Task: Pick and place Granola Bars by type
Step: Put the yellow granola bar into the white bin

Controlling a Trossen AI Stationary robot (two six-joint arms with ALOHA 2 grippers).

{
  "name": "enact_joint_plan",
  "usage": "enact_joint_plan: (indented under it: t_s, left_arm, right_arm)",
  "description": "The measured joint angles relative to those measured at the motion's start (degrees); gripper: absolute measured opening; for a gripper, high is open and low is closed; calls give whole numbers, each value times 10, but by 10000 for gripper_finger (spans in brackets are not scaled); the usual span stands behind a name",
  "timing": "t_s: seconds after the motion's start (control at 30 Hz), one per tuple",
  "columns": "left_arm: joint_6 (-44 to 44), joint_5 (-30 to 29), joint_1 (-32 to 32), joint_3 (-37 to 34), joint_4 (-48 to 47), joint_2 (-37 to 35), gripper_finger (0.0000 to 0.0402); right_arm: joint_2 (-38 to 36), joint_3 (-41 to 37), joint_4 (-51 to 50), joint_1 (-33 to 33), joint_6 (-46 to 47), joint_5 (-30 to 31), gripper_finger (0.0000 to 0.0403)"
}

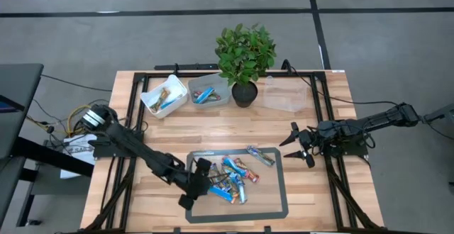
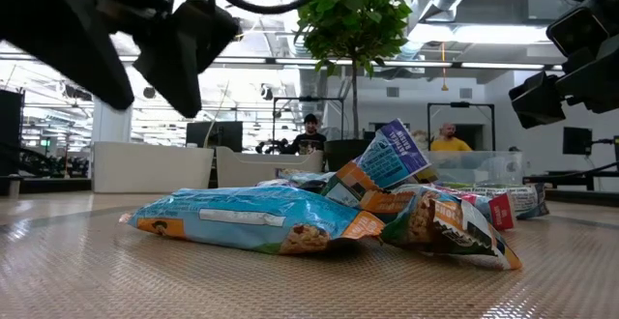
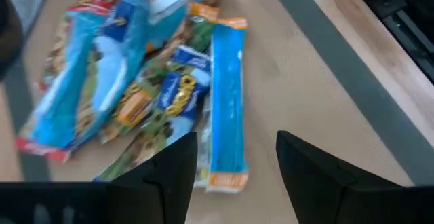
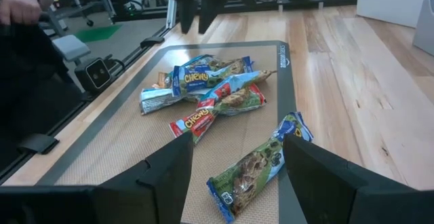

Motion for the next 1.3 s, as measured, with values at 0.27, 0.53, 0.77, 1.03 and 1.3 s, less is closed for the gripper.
enact_joint_plan:
  t_s: [0.27, 0.53, 0.77, 1.03, 1.3]
  left_arm:
    - [0, -1, -1, 35, 16, 74, 196]
    - [0, -5, 11, 58, 14, 129, 196]
    - [-9, -7, 21, 60, 19, 143, 182]
    - [21, -5, 22, 60, 16, 144, 95]
    - [34, -10, 24, 58, 13, 138, 46]
  right_arm:
    - [0, 0, 0, 0, 0, 0, 221]
    - [0, 0, 0, 0, 0, 0, 221]
    - [0, 0, 0, 0, 0, 0, 221]
    - [0, 0, 0, 0, 0, 0, 221]
    - [0, 0, 0, 0, 0, 0, 221]
